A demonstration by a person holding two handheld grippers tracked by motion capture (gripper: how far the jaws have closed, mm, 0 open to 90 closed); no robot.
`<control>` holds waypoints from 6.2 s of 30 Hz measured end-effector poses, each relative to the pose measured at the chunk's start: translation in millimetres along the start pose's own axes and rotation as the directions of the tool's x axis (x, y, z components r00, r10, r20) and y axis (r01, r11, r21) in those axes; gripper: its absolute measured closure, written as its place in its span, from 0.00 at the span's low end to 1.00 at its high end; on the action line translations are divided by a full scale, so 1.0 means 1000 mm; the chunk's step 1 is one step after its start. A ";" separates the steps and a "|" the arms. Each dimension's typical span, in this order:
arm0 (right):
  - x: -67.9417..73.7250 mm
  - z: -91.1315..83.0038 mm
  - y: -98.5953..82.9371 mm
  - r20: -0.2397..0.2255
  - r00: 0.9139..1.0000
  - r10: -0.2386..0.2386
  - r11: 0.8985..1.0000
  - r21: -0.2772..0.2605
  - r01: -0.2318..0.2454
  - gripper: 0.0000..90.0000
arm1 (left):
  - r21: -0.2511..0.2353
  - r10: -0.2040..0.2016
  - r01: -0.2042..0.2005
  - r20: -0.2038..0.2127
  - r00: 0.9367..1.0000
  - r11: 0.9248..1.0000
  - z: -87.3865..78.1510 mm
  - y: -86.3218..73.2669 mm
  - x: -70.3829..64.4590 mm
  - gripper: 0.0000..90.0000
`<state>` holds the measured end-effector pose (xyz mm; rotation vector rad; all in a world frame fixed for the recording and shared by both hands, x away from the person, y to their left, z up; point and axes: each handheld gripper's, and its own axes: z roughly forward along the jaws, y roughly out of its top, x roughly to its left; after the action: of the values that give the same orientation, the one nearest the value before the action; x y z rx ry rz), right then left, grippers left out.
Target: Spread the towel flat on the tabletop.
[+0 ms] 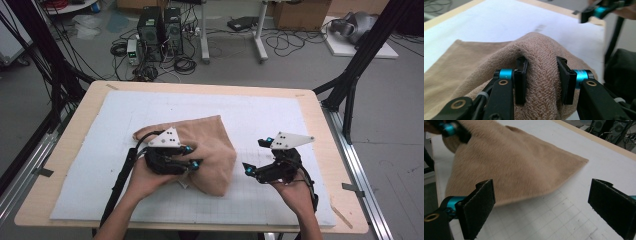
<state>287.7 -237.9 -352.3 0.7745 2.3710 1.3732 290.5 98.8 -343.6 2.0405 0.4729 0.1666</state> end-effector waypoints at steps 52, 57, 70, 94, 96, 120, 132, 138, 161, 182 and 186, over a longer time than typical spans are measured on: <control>-0.037 0.075 -0.032 0.006 1.000 0.013 0.954 0.298 -0.014 0.95 | -0.034 -0.165 0.161 -0.237 0.957 0.986 -0.067 -0.050 0.063 0.50; -0.038 0.043 -0.031 0.022 1.000 -0.005 0.963 0.271 -0.001 0.91 | -0.021 -0.162 0.162 -0.251 0.954 0.987 -0.060 -0.049 0.067 0.52; -0.070 0.066 -0.016 0.021 0.998 0.060 0.966 0.250 -0.063 0.60 | 0.045 -0.221 0.246 -0.310 0.925 0.968 -0.004 -0.062 0.127 0.56; -0.076 0.102 -0.001 -0.043 0.999 -0.001 0.955 0.296 0.013 0.95 | 0.051 -0.198 0.225 -0.316 0.928 0.973 -0.002 -0.053 0.135 0.94; -0.079 0.099 0.016 -0.020 0.999 -0.028 0.959 0.280 0.032 0.95 | 0.051 -0.175 0.206 -0.355 0.919 0.977 -0.011 -0.036 0.141 0.94; -0.085 0.085 0.045 0.020 0.999 0.043 0.975 0.217 -0.047 0.50 | 0.117 -0.144 0.196 -0.354 0.924 0.974 -0.013 -0.033 0.141 0.57; -0.043 0.066 0.031 -0.010 1.000 0.019 0.989 0.150 -0.017 0.39 | 0.115 -0.127 0.168 -0.305 0.944 0.979 -0.033 -0.047 0.100 0.46; -0.033 0.066 0.019 -0.022 0.999 0.032 0.991 0.131 -0.029 0.35 | 0.124 -0.106 0.149 -0.297 0.949 0.981 -0.040 -0.059 0.084 0.45; -0.036 0.092 -0.016 -0.073 0.997 0.023 0.961 0.277 -0.001 0.95 | 0.206 -0.119 0.192 -0.323 0.939 0.959 -0.022 -0.096 0.096 0.95; -0.087 0.102 0.012 0.050 0.996 0.075 0.962 0.258 -0.086 0.87 | 0.082 -0.245 0.301 -0.400 0.883 0.950 -0.020 -0.068 0.150 0.69; -0.076 0.086 0.019 0.014 0.998 0.065 0.974 0.215 -0.067 0.77 | 0.064 -0.232 0.275 -0.376 0.897 0.959 -0.036 -0.062 0.138 0.65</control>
<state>397.7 -214.0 -379.8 0.9213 2.5383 1.1468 389.5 209.2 -390.3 2.0420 0.9989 0.3710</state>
